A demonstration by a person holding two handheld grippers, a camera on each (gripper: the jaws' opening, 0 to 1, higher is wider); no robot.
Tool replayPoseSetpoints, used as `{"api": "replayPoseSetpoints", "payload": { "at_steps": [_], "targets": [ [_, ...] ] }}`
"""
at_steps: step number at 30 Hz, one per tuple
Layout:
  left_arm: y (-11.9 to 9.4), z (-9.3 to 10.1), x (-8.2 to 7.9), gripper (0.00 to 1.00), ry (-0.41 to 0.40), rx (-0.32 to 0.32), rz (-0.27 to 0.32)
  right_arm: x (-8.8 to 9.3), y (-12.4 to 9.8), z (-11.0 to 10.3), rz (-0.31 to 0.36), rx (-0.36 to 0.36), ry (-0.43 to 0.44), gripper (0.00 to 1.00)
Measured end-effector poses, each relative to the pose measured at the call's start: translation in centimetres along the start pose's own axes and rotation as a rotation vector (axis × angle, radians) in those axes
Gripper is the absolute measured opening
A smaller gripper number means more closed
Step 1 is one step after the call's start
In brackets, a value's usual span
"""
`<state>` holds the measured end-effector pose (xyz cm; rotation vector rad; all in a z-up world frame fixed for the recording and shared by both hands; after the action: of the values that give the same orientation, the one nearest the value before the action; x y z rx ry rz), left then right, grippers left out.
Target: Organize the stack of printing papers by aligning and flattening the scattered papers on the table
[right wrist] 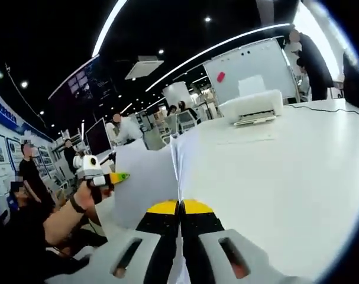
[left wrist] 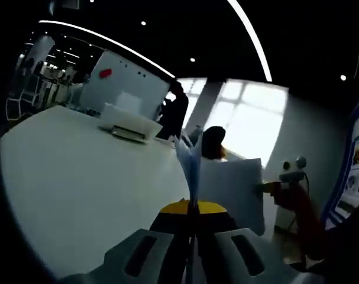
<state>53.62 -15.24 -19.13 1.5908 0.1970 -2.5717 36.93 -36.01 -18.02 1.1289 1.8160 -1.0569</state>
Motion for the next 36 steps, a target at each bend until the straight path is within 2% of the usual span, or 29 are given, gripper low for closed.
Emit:
{"api": "replayPoseSetpoints", "payload": {
  "at_steps": [9, 19, 23, 25, 36],
  "targets": [
    [1.1, -1.9, 1.4, 0.06, -0.013, -0.025, -0.007, 0.9, 1.8, 3.1, -0.038, 0.081, -0.02, 0.0],
    [2.3, -4.1, 2.6, 0.06, -0.027, -0.051, -0.026, 1.9, 3.2, 5.9, -0.063, 0.141, -0.045, 0.0],
    [2.5, -4.4, 2.9, 0.06, -0.019, -0.062, -0.028, 2.3, 3.6, 6.4, -0.052, 0.147, -0.033, 0.0],
    [2.6, -4.7, 3.1, 0.06, 0.0, -0.075, -0.038, 2.9, 3.7, 5.7, -0.054, 0.157, -0.04, 0.0],
    [3.6, -6.5, 4.1, 0.07, 0.065, -0.131, -0.054, 4.6, 4.7, 5.6, -0.051, 0.192, -0.06, 0.0]
  ]
}}
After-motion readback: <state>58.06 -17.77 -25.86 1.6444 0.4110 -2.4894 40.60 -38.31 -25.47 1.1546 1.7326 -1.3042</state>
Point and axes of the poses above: the point that each gripper's makers call its tool centre point, and the gripper's own axes: y roughly forward along the fingers, z roughly to its right, x roughly out of its underside, the point moved 4 cm from there along -y, roughly backward along the fingers, and after that the axes turned 1 degree about -x, right-handed, at the moved point
